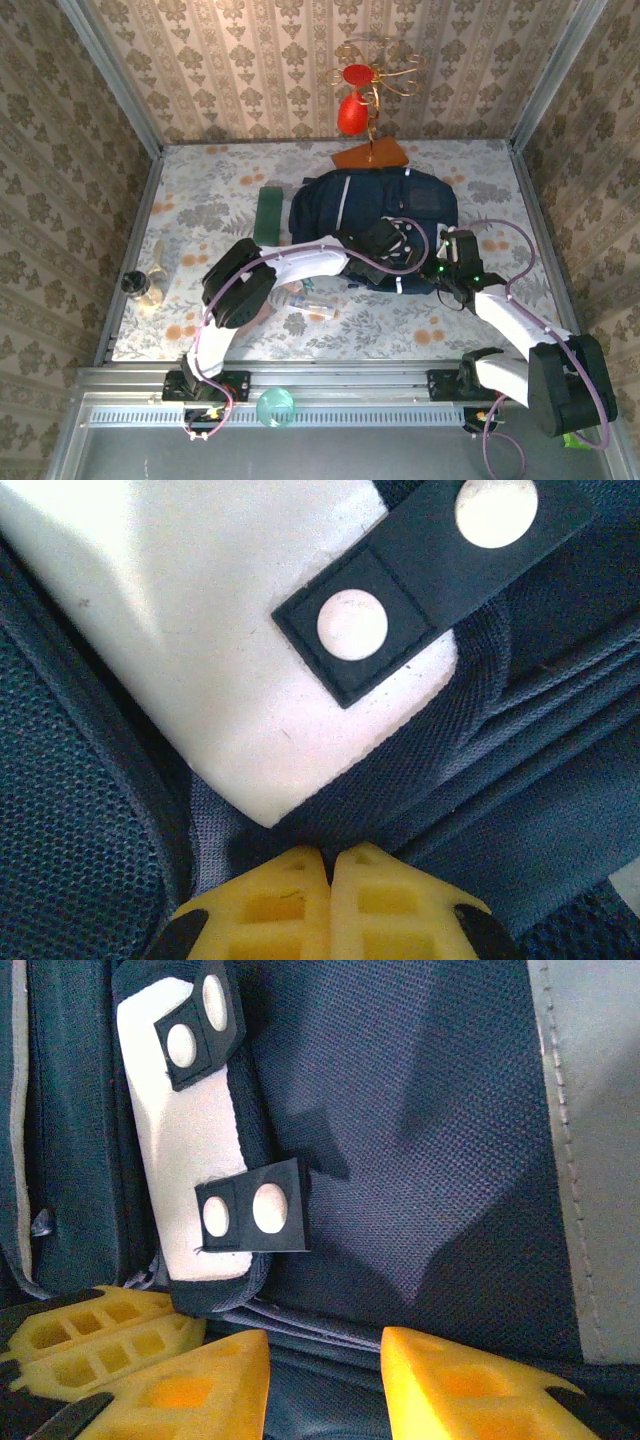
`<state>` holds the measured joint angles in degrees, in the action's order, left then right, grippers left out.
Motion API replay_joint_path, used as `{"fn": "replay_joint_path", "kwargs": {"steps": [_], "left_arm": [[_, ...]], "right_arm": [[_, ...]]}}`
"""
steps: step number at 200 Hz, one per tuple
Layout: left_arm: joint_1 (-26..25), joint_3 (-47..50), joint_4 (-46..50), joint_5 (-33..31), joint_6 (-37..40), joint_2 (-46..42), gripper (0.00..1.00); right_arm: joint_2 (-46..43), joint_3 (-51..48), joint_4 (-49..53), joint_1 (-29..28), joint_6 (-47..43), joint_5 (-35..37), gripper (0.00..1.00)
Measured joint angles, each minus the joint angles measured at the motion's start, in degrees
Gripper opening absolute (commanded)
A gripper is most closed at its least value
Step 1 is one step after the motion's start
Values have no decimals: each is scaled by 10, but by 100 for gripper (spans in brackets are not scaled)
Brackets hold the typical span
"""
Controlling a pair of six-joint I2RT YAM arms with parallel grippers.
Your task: Pack the student bag
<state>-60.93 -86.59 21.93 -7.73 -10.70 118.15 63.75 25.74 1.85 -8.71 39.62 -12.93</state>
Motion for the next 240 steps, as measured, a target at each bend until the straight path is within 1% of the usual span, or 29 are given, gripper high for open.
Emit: {"fn": "replay_joint_path", "kwargs": {"steps": [51, 88, 122, 160, 202, 240], "left_arm": [[11, 44, -38, 24, -13, -36, 0], [17, 77, -75, 39, -33, -53, 0], [29, 125, -119, 53, -59, -85, 0], [48, 177, -155, 54, -87, -132, 0], [54, 213, -177, 44, -100, -145, 0], [70, 252, -189, 24, -107, -177, 0]], "right_arm": [[0, 0, 1, 1, 0, 0, 38], [12, 9, 13, 1, 2, 4, 42], [21, 14, 16, 6, 19, 5, 43], [21, 14, 14, 19, 30, 7, 43], [21, 14, 13, 42, 31, 14, 43], [23, 19, 18, 63, 25, 15, 44]]}}
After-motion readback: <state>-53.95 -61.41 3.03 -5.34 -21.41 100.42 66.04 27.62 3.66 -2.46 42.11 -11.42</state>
